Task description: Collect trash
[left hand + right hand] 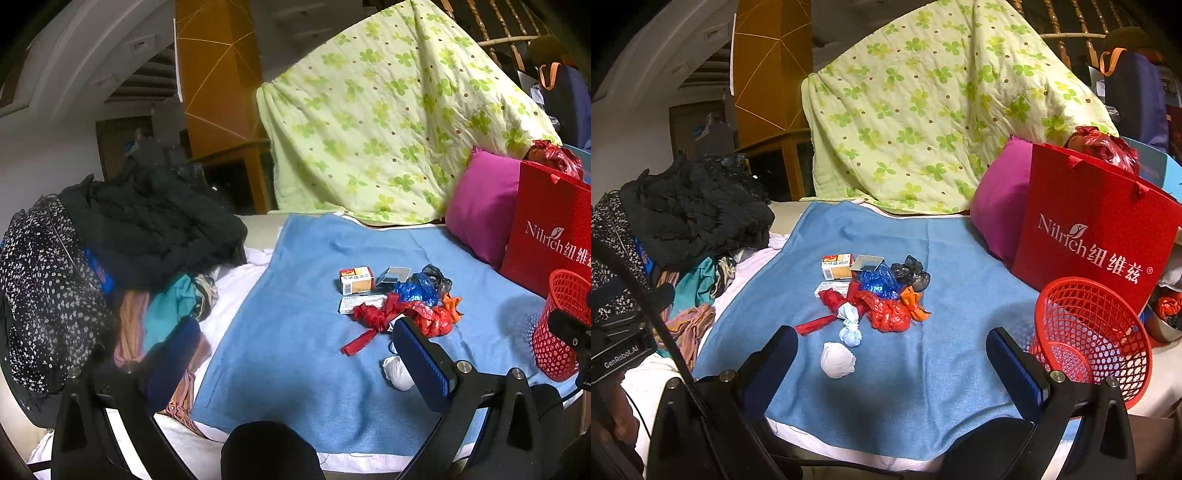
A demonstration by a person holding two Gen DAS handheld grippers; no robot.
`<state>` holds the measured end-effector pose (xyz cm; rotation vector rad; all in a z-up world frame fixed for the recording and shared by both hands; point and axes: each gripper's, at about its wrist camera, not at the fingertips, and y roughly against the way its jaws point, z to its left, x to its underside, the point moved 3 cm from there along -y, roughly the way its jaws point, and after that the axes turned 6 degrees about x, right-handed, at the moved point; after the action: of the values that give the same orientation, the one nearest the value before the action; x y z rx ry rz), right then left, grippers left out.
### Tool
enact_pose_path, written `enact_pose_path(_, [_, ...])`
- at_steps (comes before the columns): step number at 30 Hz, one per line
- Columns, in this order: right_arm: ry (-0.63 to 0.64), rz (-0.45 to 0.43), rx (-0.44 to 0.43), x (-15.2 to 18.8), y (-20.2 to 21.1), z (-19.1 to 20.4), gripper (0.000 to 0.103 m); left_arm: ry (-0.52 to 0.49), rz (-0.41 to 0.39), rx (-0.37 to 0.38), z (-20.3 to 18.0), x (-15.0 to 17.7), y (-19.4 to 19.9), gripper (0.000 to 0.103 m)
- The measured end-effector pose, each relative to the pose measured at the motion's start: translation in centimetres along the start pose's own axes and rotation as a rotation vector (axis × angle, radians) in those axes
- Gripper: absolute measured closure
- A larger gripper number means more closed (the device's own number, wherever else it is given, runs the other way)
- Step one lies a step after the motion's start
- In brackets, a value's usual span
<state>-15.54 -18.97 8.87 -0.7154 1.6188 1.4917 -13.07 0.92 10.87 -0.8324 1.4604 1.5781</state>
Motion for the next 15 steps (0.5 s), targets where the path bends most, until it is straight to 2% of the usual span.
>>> enact_pose_path(15, [-0.014, 0.014, 0.012, -0.10, -0.67, -0.20, 0.000, -0.013, 0.012, 0.006, -0.36, 0.15, -0.58, 0.000])
